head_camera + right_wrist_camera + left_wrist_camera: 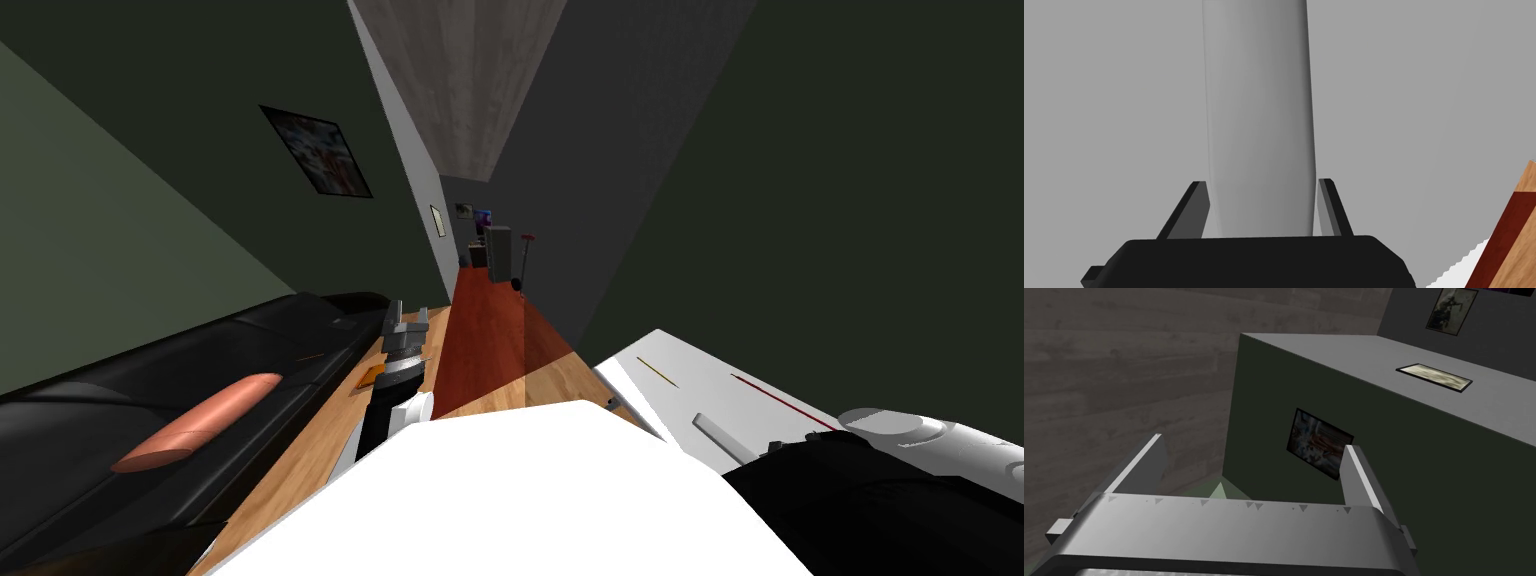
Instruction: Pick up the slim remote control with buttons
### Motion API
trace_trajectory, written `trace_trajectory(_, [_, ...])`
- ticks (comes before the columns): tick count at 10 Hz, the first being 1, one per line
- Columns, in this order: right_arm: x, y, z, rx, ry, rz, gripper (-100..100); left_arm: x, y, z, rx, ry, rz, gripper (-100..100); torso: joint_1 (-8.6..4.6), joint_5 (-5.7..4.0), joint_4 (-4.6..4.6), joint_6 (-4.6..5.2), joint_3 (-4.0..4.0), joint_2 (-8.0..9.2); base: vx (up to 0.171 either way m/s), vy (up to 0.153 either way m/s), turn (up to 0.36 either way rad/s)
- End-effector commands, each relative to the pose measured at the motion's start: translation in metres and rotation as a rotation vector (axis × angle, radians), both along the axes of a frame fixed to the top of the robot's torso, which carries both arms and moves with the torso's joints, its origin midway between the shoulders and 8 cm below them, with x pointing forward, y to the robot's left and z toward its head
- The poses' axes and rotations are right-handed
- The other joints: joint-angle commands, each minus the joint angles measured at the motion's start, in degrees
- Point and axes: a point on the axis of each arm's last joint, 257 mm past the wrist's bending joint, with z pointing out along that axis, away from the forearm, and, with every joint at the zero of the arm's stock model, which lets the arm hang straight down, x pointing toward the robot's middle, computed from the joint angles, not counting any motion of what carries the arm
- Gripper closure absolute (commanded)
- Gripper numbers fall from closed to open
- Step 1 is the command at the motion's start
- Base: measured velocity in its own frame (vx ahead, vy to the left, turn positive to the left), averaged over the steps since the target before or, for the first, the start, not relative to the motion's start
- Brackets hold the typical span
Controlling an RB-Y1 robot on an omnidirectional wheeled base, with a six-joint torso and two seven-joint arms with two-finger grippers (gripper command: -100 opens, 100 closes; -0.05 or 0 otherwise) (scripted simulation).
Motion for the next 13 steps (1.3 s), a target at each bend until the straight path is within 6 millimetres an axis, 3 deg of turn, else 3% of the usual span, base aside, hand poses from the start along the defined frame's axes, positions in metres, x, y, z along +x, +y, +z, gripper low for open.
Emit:
trace_trajectory(1, [0.000,0.000,0.000,0.000,0.000,0.000,100,0.000,0.000,0.000,0.000,0.000,0.000,0,0.00,0.00,0.00,0.00,0.00,0.00,0.000,0.000,0.000])
trace_trajectory(3, [0.000,0.000,0.000,0.000,0.000,0.000,100,0.000,0.000,0.000,0.000,0.000,0.000,0,0.00,0.00,-0.02,0.00,-0.04,-0.07,0.000,0.000,0.000])
trace_trajectory(4, [0.000,0.000,0.000,0.000,0.000,0.000,0,0.000,0.000,0.000,0.000,0.000,0.000,0,0.00,0.00,-0.02,0.00,-0.05,-0.08,0.000,0.000,0.000])
trace_trajectory(5, [0.002,0.000,0.001,0.000,0.000,0.016,100,0.000,0.000,0.000,0.000,0.000,0.000,0,0.00,0.00,-0.03,0.00,-0.05,-0.08,0.053,0.009,-0.208])
trace_trajectory(13, [0.041,0.014,0.019,0.002,-0.001,0.286,100,0.000,0.000,0.000,0.000,0.000,0.000,0,-0.05,0.03,-0.18,-0.01,-0.47,-0.80,0.185,-0.011,-0.348])
